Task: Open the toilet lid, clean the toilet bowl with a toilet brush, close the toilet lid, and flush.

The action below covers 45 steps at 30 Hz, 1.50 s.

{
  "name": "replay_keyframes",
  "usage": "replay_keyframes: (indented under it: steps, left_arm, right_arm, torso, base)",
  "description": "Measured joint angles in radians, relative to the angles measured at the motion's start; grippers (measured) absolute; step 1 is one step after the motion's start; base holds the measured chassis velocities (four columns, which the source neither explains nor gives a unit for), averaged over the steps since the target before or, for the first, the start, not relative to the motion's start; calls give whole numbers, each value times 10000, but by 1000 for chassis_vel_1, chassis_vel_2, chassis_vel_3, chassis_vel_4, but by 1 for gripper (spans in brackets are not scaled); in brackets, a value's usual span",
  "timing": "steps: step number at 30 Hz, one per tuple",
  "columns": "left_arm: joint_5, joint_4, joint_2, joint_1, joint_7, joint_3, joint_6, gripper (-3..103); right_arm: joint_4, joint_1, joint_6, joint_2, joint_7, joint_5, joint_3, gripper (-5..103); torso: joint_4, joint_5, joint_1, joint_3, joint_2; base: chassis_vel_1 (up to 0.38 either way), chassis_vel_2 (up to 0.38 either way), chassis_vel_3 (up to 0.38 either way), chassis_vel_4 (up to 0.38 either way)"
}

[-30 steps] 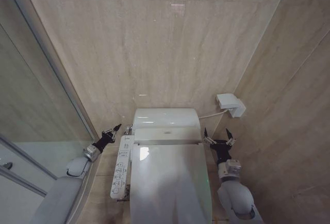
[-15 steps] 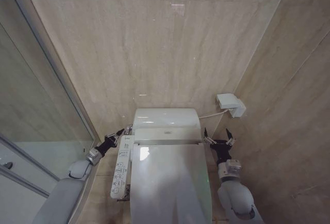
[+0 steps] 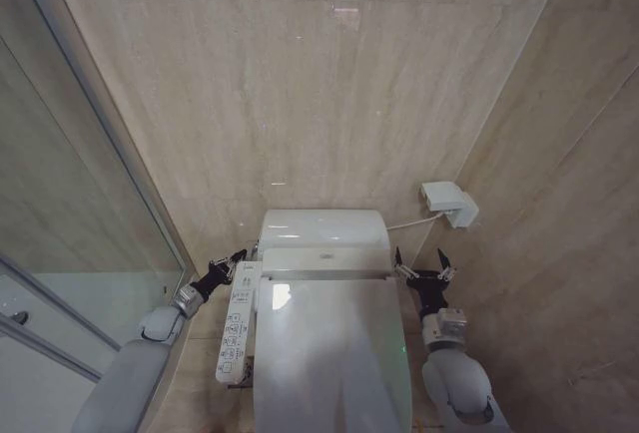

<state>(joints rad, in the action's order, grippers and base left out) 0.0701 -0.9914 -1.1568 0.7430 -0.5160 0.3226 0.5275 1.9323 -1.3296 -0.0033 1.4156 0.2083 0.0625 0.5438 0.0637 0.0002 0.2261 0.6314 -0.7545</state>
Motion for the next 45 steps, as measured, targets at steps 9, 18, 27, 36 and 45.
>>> replay_keyframes:
  steps: [9,18,27,36,45]
  left_arm:
    - [-18,243,-14,-16,-157,-58,-24,0]
    - [-37,820,-107,-410,-191,-144,23,0]
    - [-37,921,-161,-553,-195,-130,28,0]
    - [-21,945,-168,-598,-220,-100,31,0]
    - [0,895,-223,-556,-223,-53,28,0]
  right_arm:
    - [0,0,0,0,0,0,0,100]
    - [0,0,0,0,0,0,0,100]
    - [1,0,0,0,0,0,0,100]
    - [0,0,0,0,0,0,0,100]
    - [0,0,0,0,0,0,0,100]
  torso:
    - [4,-3,0,2,0]
    - [6,-4,0,3,1]
    - [1,-3,0,2,0]
    - [4,-2,0,1,0]
    - [4,-1,1,1,0]
  base:
    - [0,0,0,0]
    - [0,0,0,0]
    - [0,0,0,0]
    - [0,0,0,0]
    - [0,0,0,0]
